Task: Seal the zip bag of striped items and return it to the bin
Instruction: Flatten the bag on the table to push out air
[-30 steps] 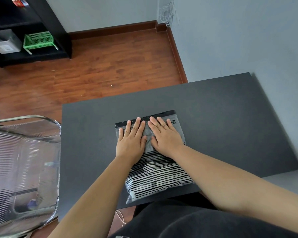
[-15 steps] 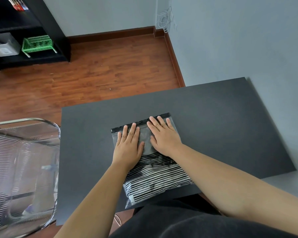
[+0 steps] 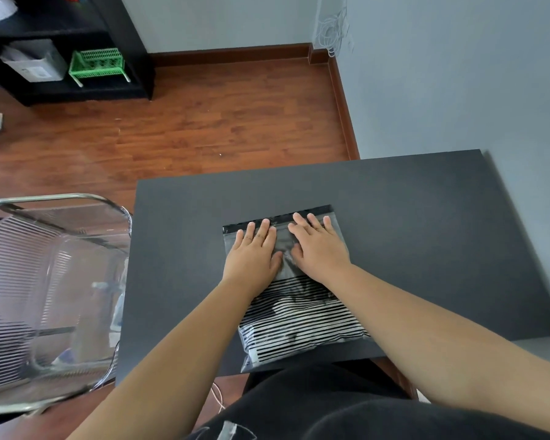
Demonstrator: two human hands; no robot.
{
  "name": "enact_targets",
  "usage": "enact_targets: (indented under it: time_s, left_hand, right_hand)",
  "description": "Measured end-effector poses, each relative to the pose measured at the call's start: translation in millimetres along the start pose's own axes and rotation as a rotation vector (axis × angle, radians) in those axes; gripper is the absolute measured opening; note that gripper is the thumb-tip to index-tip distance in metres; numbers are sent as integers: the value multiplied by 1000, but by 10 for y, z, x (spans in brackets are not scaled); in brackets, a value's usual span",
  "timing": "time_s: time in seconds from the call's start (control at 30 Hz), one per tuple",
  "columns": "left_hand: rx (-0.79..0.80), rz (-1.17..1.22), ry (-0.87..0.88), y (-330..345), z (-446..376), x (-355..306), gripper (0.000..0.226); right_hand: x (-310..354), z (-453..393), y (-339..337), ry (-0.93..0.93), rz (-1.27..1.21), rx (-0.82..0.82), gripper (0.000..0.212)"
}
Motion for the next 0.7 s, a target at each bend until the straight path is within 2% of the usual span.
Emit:
enact_targets:
  time_s: [0.17, 0.43, 0.7]
  left_hand:
    - [61, -77, 22, -26, -73, -49, 62]
    - [-18, 154, -28, 138, 201, 139, 69]
    - [-40, 35, -97, 132, 223, 214, 69]
  right_hand:
    - [34, -47, -24, -14, 103, 43, 49]
    - [73, -62, -47, -9, 147, 50, 52]
    - [226, -41, 48, 51, 203, 52, 53]
Point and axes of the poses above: each hand's wrist, its own z-axis away from the middle knuckle, its own y-axis out of the palm, x = y × z, the point moved 4 cm from there along -z, towards the middle knuckle, and after that the axes turned 7 degrees about -x, right-handed, at the moved point
